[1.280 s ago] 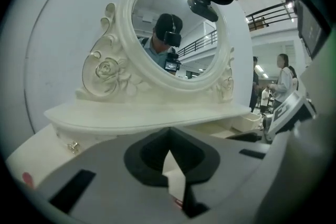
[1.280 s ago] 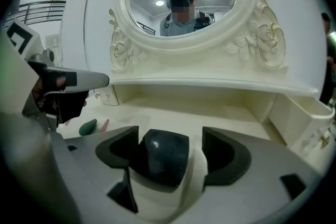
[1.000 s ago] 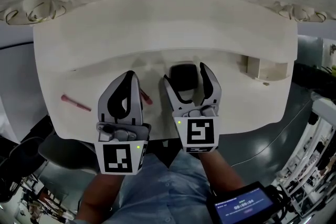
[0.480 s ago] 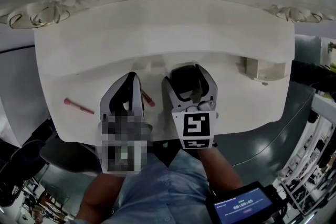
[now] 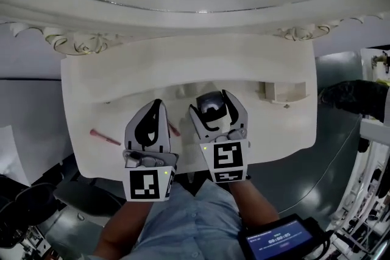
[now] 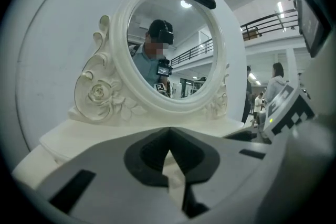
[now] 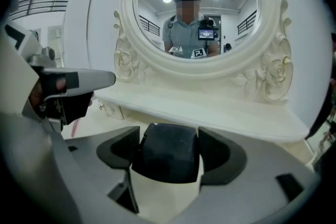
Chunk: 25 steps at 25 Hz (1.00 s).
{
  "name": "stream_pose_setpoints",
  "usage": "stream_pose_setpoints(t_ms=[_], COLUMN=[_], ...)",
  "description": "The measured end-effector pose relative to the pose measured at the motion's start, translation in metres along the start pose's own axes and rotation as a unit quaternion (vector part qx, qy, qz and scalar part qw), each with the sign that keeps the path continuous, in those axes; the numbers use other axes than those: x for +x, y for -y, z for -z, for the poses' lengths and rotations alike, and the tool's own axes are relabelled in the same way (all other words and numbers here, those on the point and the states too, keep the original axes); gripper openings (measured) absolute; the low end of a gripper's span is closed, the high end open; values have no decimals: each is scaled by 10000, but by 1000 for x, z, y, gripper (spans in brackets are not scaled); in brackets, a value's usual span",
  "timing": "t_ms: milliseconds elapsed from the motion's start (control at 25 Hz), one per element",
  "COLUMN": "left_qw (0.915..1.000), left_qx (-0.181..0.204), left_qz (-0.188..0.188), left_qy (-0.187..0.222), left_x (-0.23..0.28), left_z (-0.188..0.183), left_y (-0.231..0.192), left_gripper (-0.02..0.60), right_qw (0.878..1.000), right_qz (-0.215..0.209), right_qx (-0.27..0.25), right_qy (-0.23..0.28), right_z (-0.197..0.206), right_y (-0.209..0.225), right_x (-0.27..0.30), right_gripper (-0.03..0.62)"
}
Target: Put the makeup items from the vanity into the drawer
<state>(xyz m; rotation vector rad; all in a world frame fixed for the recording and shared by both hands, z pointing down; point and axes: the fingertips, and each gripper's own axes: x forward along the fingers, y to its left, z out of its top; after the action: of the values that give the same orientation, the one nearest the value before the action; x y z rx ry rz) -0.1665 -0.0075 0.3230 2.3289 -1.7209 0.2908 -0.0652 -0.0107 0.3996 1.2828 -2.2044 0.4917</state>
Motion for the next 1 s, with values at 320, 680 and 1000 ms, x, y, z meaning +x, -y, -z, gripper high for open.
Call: stream_pose_setpoints(t_ms=[320,680,1000], left_qw=[9978,9951,9944], left_qx=[106,201,352], left_qz=[449,689,891], left_qy=[485,686,441], left_x=[8,18,57], left_z=[-46,-64,-54], left_y=[17,40,104], left_gripper=[0,0,0], right_qw=[9977,9948,9950], right_qz=[417,764,864], right_qx=[-120,-85,132], right_qy=[527,669,476], right_z=[-58,-66,-29], right_y=[23,61,131], right_x=[-29,-52,-61], right_gripper=[351,351,351])
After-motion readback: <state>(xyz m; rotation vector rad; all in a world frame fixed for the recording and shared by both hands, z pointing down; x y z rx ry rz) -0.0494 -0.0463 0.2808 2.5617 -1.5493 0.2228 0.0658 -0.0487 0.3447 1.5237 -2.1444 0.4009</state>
